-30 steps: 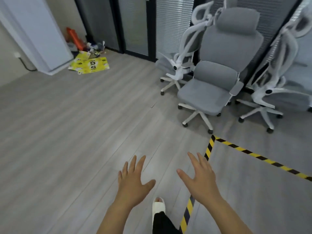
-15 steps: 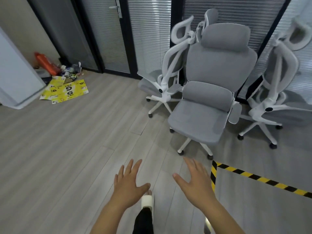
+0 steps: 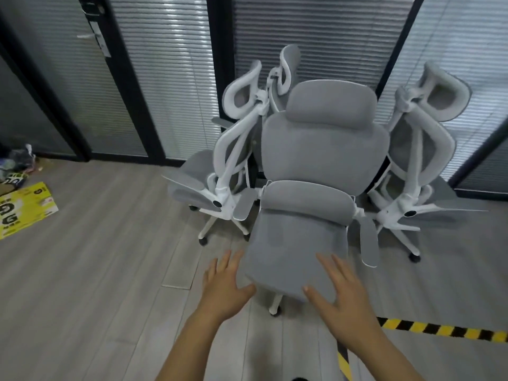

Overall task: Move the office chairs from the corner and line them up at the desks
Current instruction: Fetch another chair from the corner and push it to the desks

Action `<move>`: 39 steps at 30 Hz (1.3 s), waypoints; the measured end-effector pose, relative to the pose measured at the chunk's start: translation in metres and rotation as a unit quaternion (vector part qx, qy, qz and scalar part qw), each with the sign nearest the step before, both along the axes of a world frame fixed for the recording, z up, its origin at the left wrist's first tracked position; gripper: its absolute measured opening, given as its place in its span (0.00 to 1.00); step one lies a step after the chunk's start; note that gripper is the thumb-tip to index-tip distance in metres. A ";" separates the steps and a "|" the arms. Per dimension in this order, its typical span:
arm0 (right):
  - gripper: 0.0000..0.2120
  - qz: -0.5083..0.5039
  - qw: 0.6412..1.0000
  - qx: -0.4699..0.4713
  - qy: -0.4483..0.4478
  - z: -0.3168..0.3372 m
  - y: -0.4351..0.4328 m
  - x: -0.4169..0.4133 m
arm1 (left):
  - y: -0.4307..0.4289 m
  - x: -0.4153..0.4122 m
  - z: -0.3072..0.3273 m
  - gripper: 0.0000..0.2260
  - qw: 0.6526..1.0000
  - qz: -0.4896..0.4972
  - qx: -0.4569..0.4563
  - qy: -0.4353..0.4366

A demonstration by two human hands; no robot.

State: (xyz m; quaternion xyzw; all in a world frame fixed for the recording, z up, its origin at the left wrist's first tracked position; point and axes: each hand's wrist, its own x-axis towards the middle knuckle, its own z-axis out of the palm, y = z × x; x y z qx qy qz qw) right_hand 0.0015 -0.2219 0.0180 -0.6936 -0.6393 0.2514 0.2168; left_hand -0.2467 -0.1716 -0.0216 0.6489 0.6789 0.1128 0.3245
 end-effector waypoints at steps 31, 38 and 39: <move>0.32 -0.208 0.947 0.062 -0.238 0.094 0.657 -0.004 | 0.604 0.075 0.063 0.41 0.926 -0.306 0.116 0.186; 0.28 -0.231 0.933 0.138 -0.240 0.074 0.654 -0.009 | 0.666 0.098 0.041 0.41 0.924 -0.357 0.104 0.091; 0.28 -0.228 0.934 0.147 -0.232 0.073 0.649 -0.007 | 0.667 0.098 0.040 0.41 0.930 -0.355 0.080 0.046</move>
